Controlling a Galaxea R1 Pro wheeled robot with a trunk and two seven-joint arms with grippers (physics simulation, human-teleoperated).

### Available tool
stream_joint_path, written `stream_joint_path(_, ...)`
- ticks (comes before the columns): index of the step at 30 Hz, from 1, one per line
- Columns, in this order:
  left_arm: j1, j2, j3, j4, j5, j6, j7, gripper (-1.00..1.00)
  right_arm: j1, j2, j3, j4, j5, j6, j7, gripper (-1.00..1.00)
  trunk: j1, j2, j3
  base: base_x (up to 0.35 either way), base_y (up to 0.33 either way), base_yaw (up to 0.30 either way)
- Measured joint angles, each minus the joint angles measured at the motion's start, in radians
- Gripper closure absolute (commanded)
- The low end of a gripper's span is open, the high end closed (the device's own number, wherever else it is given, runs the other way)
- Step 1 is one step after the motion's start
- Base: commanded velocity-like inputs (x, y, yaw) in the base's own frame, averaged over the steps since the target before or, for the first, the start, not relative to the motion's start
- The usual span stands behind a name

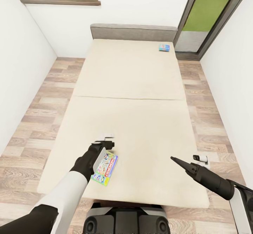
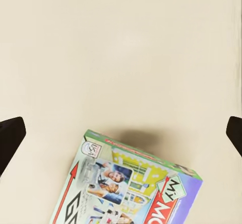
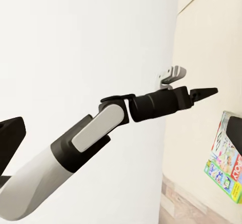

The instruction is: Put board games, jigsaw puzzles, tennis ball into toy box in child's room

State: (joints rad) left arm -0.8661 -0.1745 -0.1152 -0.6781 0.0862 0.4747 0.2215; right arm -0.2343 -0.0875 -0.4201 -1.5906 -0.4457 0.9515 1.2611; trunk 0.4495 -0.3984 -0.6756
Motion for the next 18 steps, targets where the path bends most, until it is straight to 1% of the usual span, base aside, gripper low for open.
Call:
stream_joint_path(3, 0.000, 0.000, -0.018, -0.003, -0.001, -0.003, 0.001, -1.00, 0.000, 0.000, 0.009, 0.000, 0.000, 0.000, -0.001, -1.00, 0.000, 0.000, -0.005, 0.000, 0.000, 0.000)
stream_joint_path(7, 0.000, 0.000, -0.027, -0.006, -0.001, -0.006, 0.002, -1.00, 0.000, 0.000, 0.016, 0.000, 0.000, 0.000, -0.001, -1.00, 0.000, 0.000, -0.012, 0.000, 0.000, 0.000)
stream_joint_path(18, 0.000, 0.000, -0.032, -0.008, -0.003, -0.010, 0.002, -1.00, 0.000, 0.000, 0.019, 0.000, 0.000, 0.000, -0.001, -1.00, 0.000, 0.000, -0.030, 0.000, 0.000, 0.000)
